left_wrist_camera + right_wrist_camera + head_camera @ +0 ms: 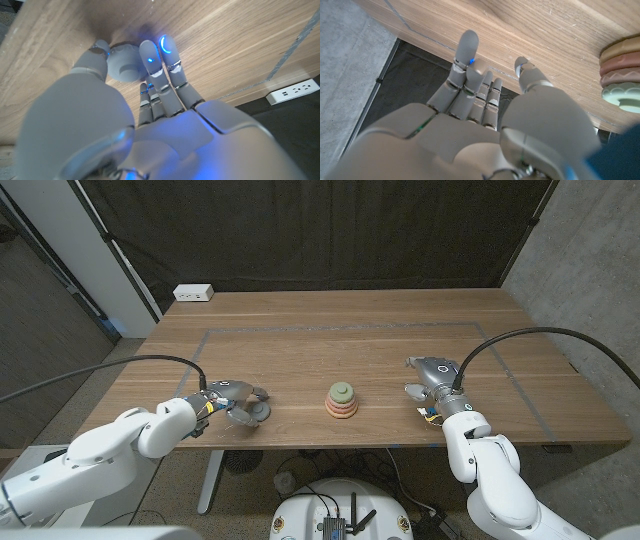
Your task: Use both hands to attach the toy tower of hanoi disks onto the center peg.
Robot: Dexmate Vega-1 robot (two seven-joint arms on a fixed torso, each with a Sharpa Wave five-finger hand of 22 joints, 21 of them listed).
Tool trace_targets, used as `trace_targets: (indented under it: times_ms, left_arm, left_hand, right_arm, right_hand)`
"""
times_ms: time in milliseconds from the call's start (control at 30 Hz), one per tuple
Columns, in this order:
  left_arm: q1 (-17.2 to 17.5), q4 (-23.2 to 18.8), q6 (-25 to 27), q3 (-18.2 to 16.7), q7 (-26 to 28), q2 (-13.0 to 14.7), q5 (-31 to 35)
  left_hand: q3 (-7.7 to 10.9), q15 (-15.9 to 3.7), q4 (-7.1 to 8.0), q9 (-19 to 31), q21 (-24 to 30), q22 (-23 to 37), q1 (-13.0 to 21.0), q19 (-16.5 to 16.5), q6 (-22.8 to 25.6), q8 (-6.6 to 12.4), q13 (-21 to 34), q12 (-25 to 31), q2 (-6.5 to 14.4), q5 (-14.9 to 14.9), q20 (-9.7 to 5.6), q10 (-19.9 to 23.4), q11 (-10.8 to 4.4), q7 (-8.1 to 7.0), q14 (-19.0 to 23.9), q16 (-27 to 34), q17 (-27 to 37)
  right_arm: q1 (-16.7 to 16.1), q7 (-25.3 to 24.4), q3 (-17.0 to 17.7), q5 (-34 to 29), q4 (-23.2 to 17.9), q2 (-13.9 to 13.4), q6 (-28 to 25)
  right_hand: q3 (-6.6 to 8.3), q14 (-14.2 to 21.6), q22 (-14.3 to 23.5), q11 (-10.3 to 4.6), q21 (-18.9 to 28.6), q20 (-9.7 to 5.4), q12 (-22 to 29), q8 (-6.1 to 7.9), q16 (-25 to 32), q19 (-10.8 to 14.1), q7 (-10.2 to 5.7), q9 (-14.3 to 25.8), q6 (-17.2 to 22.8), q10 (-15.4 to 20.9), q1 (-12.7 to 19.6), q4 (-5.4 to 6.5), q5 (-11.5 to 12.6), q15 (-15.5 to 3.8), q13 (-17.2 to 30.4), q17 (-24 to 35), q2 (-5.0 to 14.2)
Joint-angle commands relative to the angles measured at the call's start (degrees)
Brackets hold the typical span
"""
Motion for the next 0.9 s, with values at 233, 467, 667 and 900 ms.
trace_targets:
  times_ms: [233, 467, 667, 900]
  left_arm:
    - [-3.3, 0.1, 3.9, 5.4, 2.1, 3.3, -3.6]
    - [-3.3, -0.7, 5.4, 6.2, 3.7, 4.3, -5.5]
    - [-4.5, -1.2, 6.0, 7.7, 4.7, 5.0, -6.5]
    - [-6.0, -1.4, 6.3, 9.1, 6.4, 5.5, -7.2]
  left_hand:
    - [0.02, -3.85, -0.27, 0.2, 0.2, 0.1, 1.0, 1.2, 2.4, 0.74, -0.1, 0.9, 0.7, -0.1, -7.80, 2.4, -0.26, -0.36, 1.2, 0.9, 0.3]
    - [0.21, -3.87, -0.39, 0.4, 0.6, 0.2, 2.1, 2.2, 6.8, 2.13, 0.0, 2.5, 1.4, -0.1, -7.91, 7.3, -1.85, -0.83, 2.3, 1.5, 0.3]
    - [0.43, -3.87, -0.51, 0.8, 1.0, 0.2, 3.4, 3.7, 11.3, 3.56, 0.7, 4.0, 2.2, -0.1, -7.98, 11.9, -3.33, -1.70, 3.7, 2.2, 0.3]
    - [0.71, -3.88, -0.74, 1.0, 1.2, 0.3, 4.5, 4.4, 12.9, 4.02, 1.1, 4.5, 2.7, 0.0, -8.12, 13.7, -4.05, -1.84, 4.5, 2.6, 0.3]
  right_arm:
    - [0.3, 1.0, 0.2, -0.1, 0.1, 0.3, 0.4]
    - [0.3, -0.2, 0.6, 1.2, 0.5, 0.3, 0.7]
    - [0.1, -1.5, 0.9, 2.5, 0.8, 0.3, 0.8]
    - [0.1, -3.4, 0.6, 4.1, 1.3, 0.3, 0.8]
  right_hand:
    - [0.44, -0.5, 0.1, -0.16, 0.6, -4.19, -0.3, 0.17, -0.4, -0.5, -0.17, 0.2, 0.5, 0.8, -0.2, -0.06, 0.4, -2.66, 0.1, -0.2, 0.45]
    - [0.46, -0.4, 0.1, -0.23, 0.7, -4.19, -0.3, 0.19, -0.5, -0.5, -0.12, 0.2, 0.7, 0.9, -0.2, -0.10, 0.5, -2.68, 0.1, -0.2, 0.50]
    - [0.46, -0.1, 0.1, -0.15, 0.7, -4.18, -0.3, 0.21, -0.2, -0.5, -0.10, 0.2, 0.8, 1.0, -0.3, -0.07, 0.5, -2.66, 0.1, 0.1, 0.52]
    - [0.44, -0.2, 0.1, -0.13, 0.7, -4.17, -0.3, 0.23, -0.5, -0.6, -0.02, 0.2, 0.9, 1.0, -0.4, -0.03, 0.6, -2.67, 0.1, 0.0, 0.55]
